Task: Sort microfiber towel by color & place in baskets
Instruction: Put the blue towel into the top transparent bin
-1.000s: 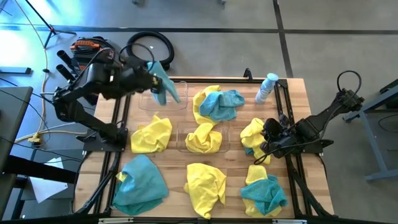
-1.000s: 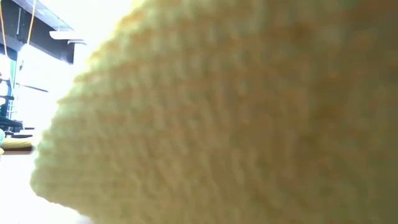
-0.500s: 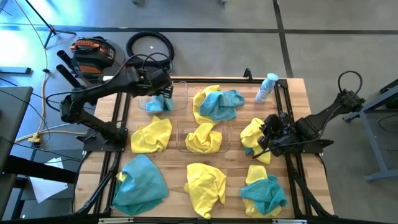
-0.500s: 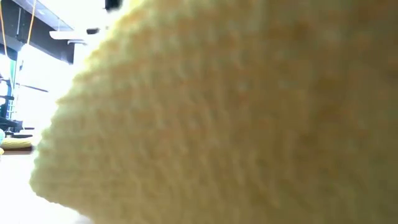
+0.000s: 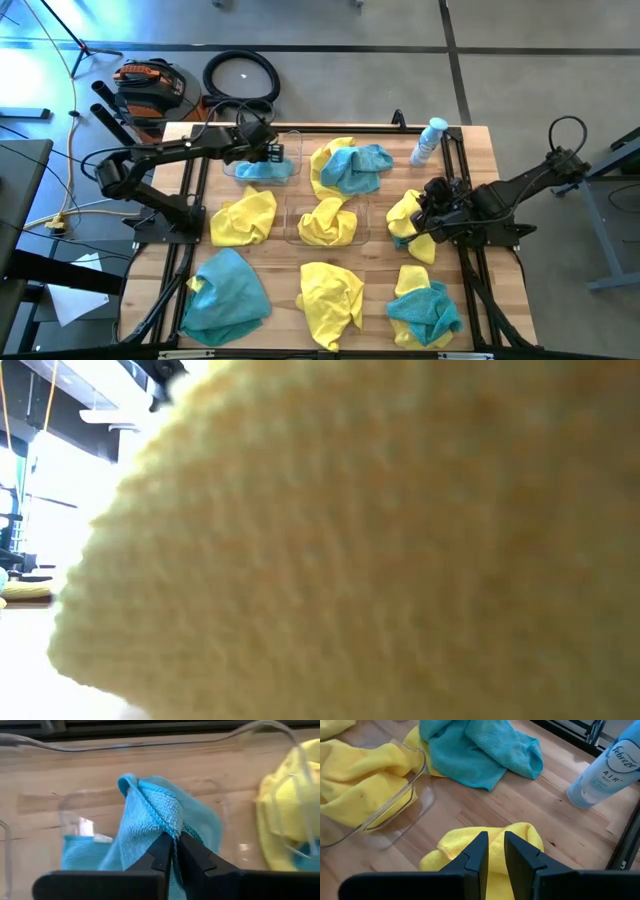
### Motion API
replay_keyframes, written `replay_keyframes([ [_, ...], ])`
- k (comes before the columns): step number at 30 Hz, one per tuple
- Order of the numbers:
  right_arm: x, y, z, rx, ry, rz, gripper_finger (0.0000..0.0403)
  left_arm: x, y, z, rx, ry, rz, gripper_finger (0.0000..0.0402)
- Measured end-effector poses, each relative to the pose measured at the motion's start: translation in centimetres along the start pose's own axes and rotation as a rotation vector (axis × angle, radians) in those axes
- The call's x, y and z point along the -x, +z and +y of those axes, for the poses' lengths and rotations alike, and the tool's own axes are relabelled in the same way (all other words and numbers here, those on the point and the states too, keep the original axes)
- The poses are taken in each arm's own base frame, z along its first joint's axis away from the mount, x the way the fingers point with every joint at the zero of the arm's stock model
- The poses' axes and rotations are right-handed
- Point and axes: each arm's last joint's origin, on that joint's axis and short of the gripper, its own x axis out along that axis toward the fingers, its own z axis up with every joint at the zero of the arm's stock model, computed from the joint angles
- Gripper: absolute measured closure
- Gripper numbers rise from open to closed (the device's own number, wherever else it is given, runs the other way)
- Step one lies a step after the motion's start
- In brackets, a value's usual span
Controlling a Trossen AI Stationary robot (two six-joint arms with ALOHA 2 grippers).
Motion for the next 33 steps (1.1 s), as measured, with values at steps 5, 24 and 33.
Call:
replay_keyframes([
  [5, -0.3, 0.3, -0.2, -0.025, -0.020, 0.000, 0.0347, -0.9, 0.0, 1.0, -0.015, 0.028, 0.005, 0.0335],
  [24, -0.9, 1.0, -0.6, -0.078, -0.065, -0.001, 0.0347, -9.1, 0.0, -0.8, -0.022, 0.070, 0.279, 0.0296],
  [33, -0.9, 1.0, -0.6, -0.078, -0.065, -0.001, 0.0347, -7.6, 1.0, -1.2, -0.016, 0.100, 0.308, 0.0296],
])
